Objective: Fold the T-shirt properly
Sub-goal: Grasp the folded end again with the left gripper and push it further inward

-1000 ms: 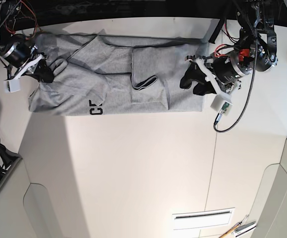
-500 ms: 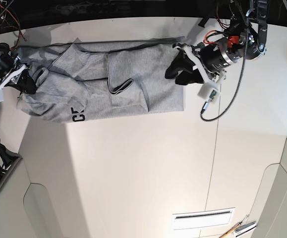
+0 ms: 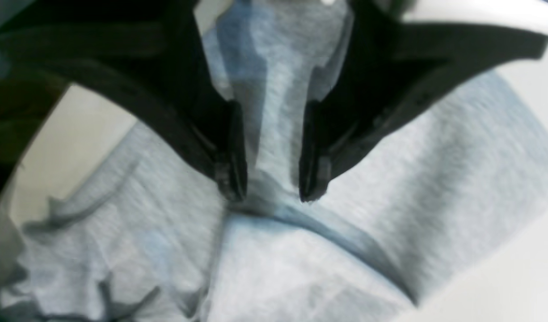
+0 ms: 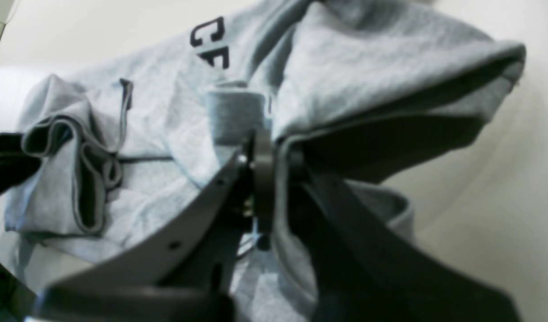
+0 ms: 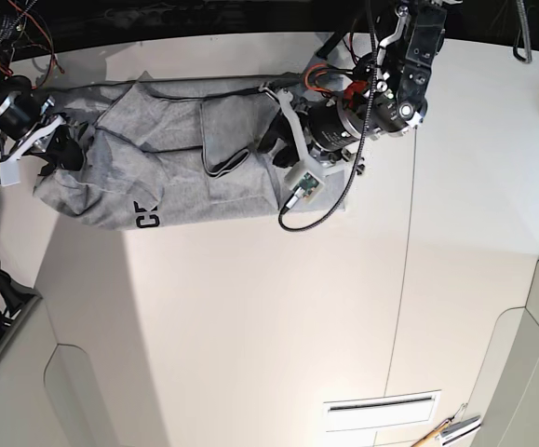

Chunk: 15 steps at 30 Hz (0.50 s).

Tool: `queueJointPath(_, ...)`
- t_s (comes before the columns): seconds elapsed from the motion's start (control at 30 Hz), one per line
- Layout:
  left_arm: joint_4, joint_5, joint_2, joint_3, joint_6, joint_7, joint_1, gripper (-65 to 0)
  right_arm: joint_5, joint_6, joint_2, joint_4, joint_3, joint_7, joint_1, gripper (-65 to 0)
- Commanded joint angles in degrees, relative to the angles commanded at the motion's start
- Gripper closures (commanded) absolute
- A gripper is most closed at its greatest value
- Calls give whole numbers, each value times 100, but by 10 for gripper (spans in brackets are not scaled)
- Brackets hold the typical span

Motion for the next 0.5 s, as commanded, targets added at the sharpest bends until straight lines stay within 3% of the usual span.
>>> queueJointPath(0.13,-83,144,2,2,-4,-188,-7,-126,4,0,-4,0,0,-2,-2,0)
queueJointPath(0.3,-354,175,9,2,-2,-306,-55,-120,2,0,-2,0,0,-2,2,0)
queueJointPath(0.5,-420,192,544,2,-2,-579,-505,-120,4,0,-2,0,0,-2,0,0)
